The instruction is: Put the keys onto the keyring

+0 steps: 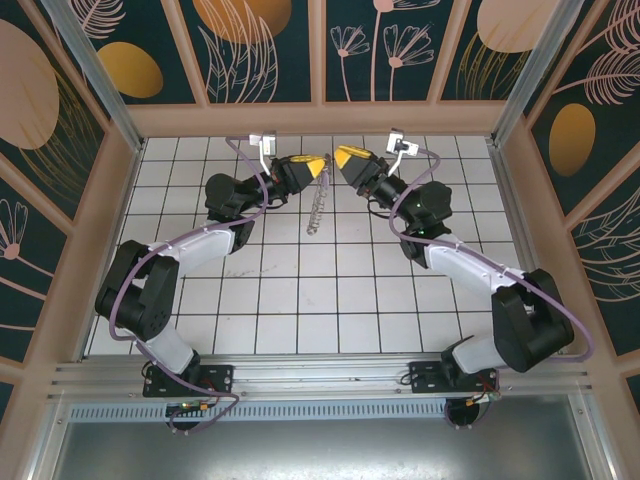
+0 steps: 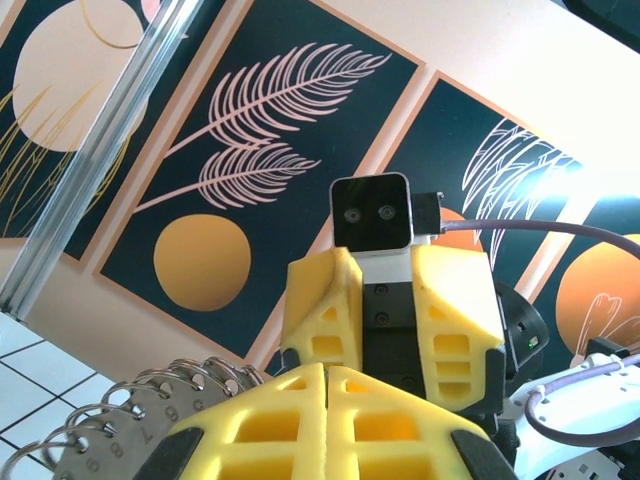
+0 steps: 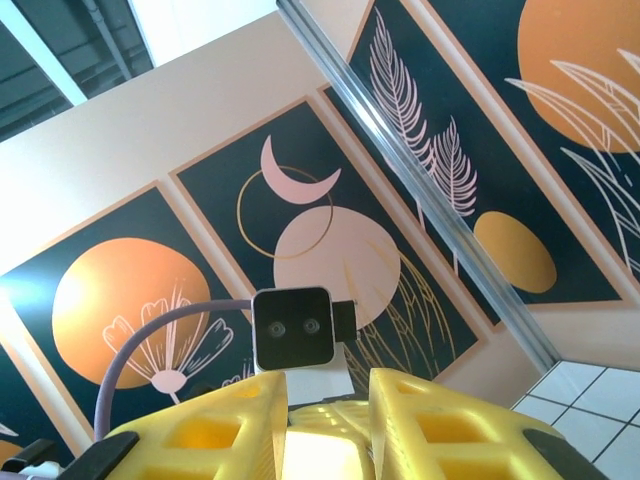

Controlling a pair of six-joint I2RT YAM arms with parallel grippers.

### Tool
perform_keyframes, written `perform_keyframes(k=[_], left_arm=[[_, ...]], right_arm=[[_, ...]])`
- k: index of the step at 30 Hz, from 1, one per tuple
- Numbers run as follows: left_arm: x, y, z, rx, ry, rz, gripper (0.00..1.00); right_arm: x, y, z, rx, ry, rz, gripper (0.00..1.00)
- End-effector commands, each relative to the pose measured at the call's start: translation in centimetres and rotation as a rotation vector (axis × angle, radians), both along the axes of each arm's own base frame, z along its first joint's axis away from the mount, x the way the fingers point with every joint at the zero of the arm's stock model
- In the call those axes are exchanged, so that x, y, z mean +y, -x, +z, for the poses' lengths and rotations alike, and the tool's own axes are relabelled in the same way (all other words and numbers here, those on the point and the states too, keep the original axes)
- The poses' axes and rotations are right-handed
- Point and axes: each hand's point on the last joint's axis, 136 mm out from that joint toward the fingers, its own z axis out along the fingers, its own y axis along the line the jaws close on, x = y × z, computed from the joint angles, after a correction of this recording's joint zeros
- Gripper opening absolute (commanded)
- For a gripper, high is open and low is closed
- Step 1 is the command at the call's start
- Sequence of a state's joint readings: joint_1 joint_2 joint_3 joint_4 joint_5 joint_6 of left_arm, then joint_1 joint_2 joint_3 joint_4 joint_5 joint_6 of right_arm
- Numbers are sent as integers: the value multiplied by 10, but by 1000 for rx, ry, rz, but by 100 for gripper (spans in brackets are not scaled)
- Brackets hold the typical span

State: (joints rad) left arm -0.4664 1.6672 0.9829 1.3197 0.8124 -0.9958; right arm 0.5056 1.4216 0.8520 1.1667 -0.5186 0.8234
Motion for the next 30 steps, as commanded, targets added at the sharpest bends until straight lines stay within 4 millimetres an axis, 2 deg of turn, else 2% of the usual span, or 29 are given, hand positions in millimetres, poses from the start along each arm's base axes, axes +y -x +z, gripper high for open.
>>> perform_keyframes(k=[1,14,30], left_arm=[[2,17,32,-122,36,-13,0],[1,15,32,-120,36,-13,0],[0,15,32,-120,36,-13,0]], right_arm=[[2,7,4,-34,-24,52,28],[12,12,-9,-18,-10,91,22],[14,16,-23,8,0,92,23]])
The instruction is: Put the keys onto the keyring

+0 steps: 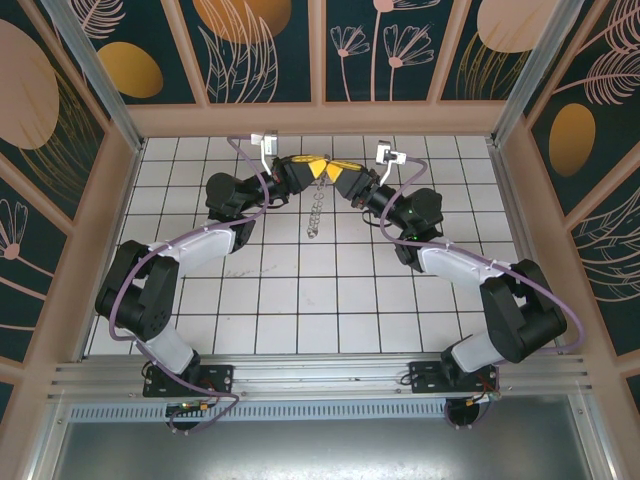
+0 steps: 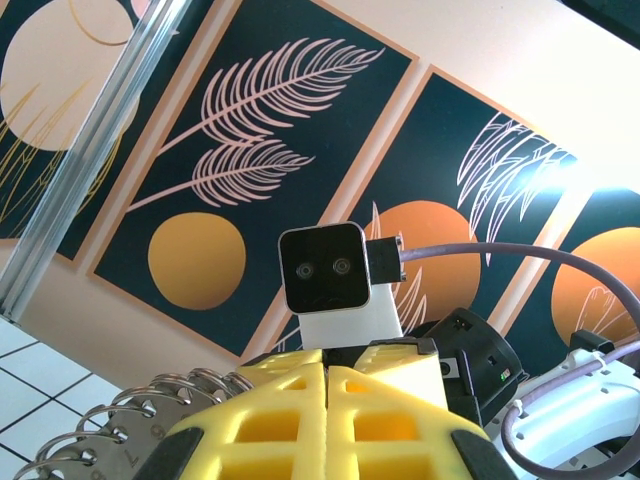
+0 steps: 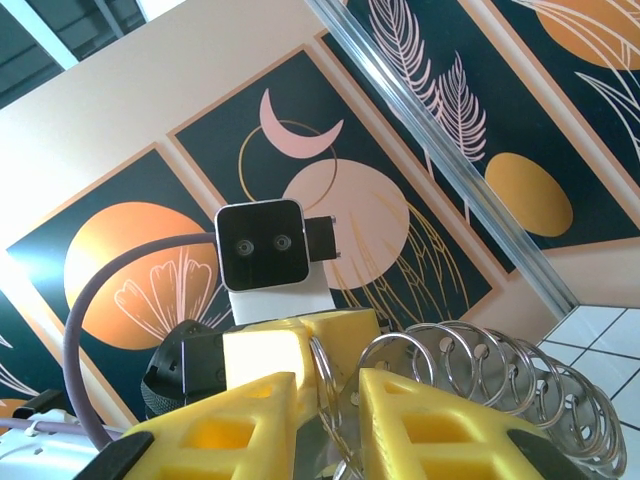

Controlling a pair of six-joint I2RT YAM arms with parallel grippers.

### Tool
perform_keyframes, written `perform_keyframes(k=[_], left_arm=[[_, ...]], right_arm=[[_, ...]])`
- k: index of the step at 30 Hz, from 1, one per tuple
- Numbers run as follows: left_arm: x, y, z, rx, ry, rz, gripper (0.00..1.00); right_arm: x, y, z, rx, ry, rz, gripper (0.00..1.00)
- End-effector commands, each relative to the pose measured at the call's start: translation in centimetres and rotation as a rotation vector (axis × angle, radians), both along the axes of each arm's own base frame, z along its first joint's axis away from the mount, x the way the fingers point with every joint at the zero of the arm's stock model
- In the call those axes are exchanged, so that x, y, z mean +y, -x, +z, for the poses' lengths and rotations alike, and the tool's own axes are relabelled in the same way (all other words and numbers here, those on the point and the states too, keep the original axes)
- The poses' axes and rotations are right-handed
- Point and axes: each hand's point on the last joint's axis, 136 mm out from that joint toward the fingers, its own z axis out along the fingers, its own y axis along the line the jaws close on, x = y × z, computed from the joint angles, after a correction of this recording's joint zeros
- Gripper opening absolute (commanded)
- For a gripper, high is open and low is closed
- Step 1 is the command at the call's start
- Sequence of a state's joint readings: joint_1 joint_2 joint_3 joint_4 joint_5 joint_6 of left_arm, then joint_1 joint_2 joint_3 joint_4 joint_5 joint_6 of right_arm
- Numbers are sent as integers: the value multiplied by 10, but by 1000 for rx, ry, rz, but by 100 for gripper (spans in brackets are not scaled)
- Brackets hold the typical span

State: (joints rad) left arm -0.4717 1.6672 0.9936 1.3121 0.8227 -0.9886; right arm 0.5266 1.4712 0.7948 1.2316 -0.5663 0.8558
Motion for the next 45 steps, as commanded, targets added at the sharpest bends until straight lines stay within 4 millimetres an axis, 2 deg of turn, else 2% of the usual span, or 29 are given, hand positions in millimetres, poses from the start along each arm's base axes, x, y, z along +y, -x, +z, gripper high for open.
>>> perform_keyframes(k=[1,7,12,16,20,24,28,34,39,45], left_arm=[[3,13,29,-107,41,-3,0],[2,14,29,-108,39,-5,0],[2,13,27,-103,36,-4,0],[2,11,26,-98,31,3,0],[2,5,27,-96,2,48,18],[2,-5,30,-115,-63,113,28],[9,-11,35,-164,-126,182,32],[8,-26,33,-215,-251,204,34],[3,-38,28,-237,-329,144,34],[3,-39,28,-271,-384,80,35]], right_arm=[[0,9,11,-43,-30,15,22],[0,8,16,-54,-34,11,14],[0,8,18,-63,-30,9,0],[0,6,17,-69,-10,-1,0],[-5,2,18,-91,44,-28,0],[-18,-7,17,-113,126,-51,0],[-29,-18,17,-133,221,-48,0],[-25,-30,11,-185,419,26,0],[-19,-46,7,-221,570,92,0],[-19,-60,4,-223,652,158,0]])
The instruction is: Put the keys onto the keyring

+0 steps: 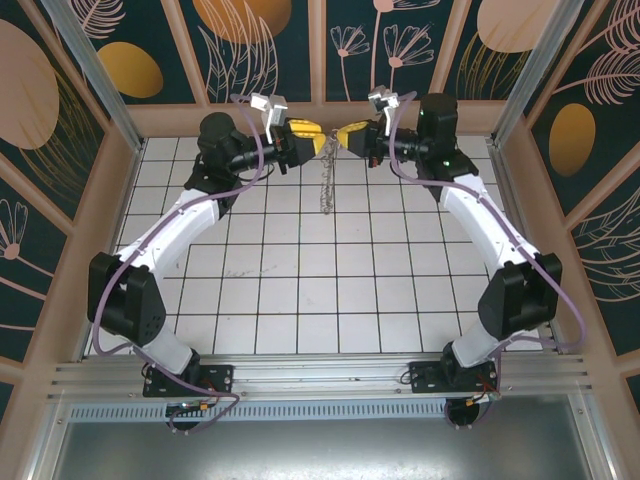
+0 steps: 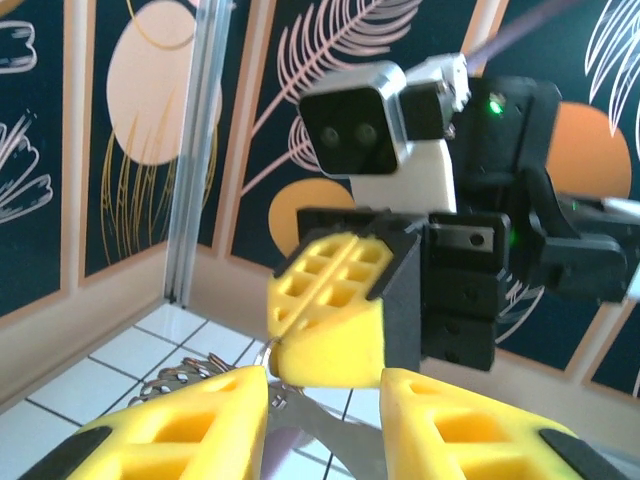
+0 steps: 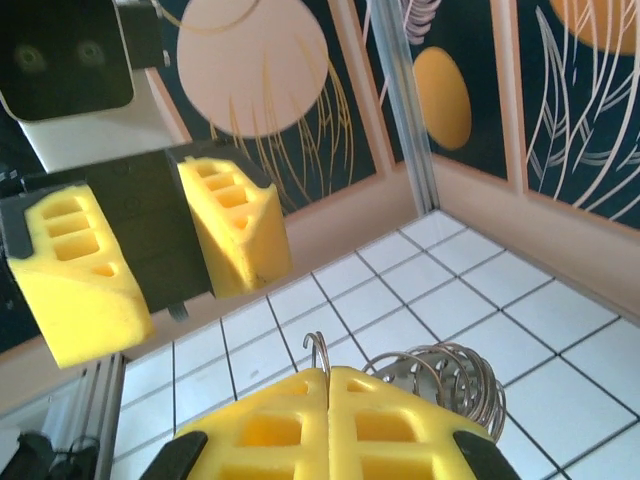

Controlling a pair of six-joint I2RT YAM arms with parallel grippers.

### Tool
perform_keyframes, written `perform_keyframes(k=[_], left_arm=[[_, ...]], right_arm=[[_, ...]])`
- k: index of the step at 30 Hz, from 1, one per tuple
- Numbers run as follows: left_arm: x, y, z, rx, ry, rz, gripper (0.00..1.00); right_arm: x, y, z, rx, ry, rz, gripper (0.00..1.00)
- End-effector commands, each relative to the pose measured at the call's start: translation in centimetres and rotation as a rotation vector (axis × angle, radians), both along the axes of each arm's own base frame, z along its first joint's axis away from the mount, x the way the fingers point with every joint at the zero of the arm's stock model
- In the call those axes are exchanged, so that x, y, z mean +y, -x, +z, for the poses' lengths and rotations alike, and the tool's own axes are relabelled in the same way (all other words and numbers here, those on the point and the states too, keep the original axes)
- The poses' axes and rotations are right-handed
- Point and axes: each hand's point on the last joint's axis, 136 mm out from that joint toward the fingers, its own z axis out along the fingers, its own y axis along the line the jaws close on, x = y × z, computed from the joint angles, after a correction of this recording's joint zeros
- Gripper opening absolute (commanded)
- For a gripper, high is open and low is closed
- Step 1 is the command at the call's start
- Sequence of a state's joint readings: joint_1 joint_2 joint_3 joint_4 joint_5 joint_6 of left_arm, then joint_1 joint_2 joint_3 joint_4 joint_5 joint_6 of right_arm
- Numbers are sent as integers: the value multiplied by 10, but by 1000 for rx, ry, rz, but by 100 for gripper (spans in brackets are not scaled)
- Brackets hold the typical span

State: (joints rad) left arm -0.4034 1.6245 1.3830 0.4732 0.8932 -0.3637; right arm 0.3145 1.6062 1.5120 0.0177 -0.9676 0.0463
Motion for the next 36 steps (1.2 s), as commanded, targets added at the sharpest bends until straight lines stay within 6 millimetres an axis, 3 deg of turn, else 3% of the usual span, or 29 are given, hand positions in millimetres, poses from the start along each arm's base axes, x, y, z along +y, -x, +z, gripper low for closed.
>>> perform_keyframes(k=[1,16,20,22,36], left_arm=[[-2,6,-5,-23,-68,-69,35],[-7,-4,-26,19,-119,-114,35],[-7,-3,-21,13,-109,-121,35],[-10,-11,-35,46,-116,-130,35],[-15,-10,-39,78,-79,-186,34]], right_arm=[[-2,6,-14,20,75,75,0],[0,20,-6,25,60,164,0],[-1,26,-7,22,55,171,0],[-1,26,-7,22,52,173,0],[2,32,-4,16,28,200,0]])
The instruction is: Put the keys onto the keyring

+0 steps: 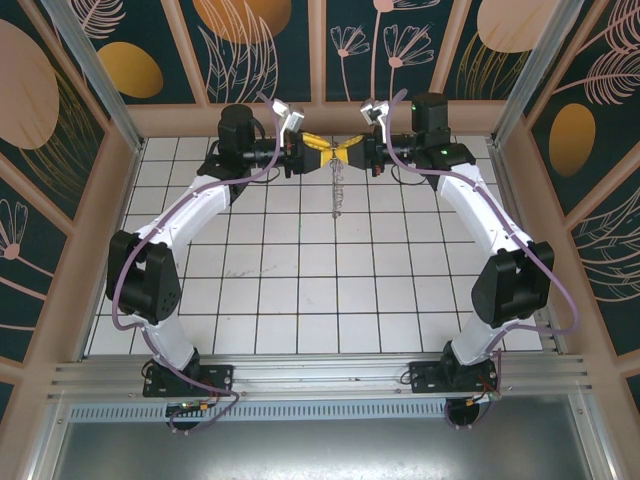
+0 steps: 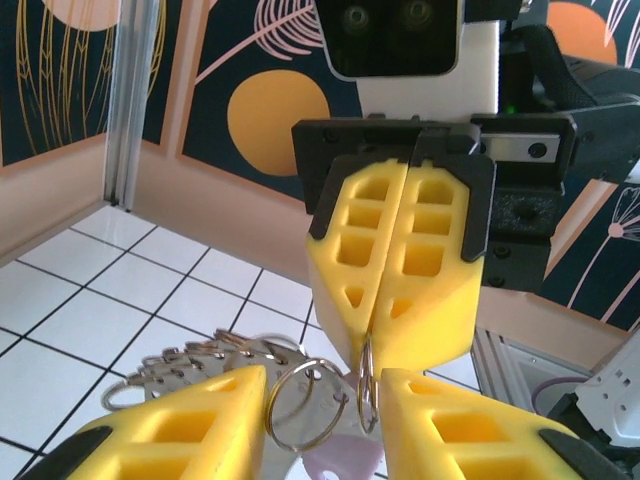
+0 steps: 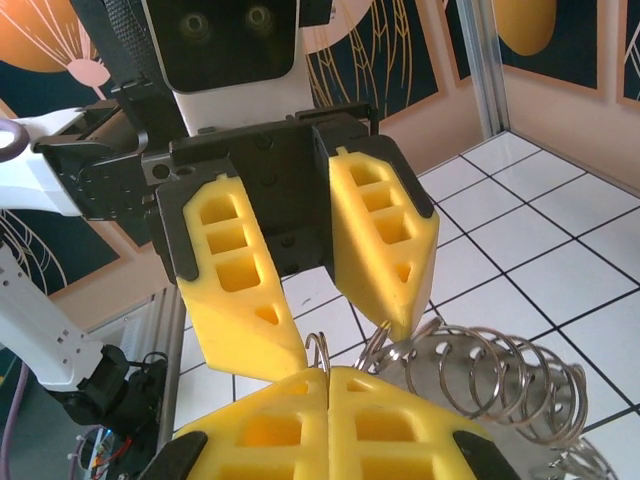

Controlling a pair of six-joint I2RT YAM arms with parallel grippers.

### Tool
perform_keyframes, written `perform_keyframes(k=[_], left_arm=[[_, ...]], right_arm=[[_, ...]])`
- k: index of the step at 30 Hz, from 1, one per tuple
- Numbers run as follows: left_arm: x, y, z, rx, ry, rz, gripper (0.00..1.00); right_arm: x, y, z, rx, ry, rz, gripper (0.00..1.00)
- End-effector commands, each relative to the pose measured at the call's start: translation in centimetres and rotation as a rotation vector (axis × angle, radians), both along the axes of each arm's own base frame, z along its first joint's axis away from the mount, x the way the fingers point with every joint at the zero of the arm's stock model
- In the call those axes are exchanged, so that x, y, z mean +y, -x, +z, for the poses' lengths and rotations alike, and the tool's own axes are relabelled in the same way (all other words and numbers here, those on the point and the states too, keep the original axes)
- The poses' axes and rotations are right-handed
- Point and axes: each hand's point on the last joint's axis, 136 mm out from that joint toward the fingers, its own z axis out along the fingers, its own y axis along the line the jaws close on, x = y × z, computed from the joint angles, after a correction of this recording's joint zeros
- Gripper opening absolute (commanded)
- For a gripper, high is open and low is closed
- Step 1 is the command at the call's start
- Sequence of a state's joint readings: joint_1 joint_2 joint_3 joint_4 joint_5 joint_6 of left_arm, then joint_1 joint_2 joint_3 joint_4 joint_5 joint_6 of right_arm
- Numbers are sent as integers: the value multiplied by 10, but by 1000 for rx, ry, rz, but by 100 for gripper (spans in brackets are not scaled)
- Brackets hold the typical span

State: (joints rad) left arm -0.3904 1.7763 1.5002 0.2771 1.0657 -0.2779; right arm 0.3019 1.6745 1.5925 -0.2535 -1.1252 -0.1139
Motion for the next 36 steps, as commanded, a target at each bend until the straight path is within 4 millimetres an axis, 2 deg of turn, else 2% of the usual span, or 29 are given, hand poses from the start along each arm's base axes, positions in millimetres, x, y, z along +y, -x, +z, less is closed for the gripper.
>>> perform_keyframes(k=[1,13,23,29,32,36], left_arm=[[2,3,15,-40,40,-31,34],[1,11,14,-21,73,-75,32],[0,15,15,-16,88,-98,23],[-3,16,13,-11,90,-108,22],[-5,16,10,-6,88,-116,19],[-7,16,6,2,85,-124,11]], right_arm=[[-1,15,27,-83,-47,40,0],[4,13,27,-80,-54,42,0],[10,11,23,-72,-51,50,0],[11,9,21,-67,-51,51,0],[12,10,21,-68,-51,52,0],[13,8,20,-65,-50,50,0]])
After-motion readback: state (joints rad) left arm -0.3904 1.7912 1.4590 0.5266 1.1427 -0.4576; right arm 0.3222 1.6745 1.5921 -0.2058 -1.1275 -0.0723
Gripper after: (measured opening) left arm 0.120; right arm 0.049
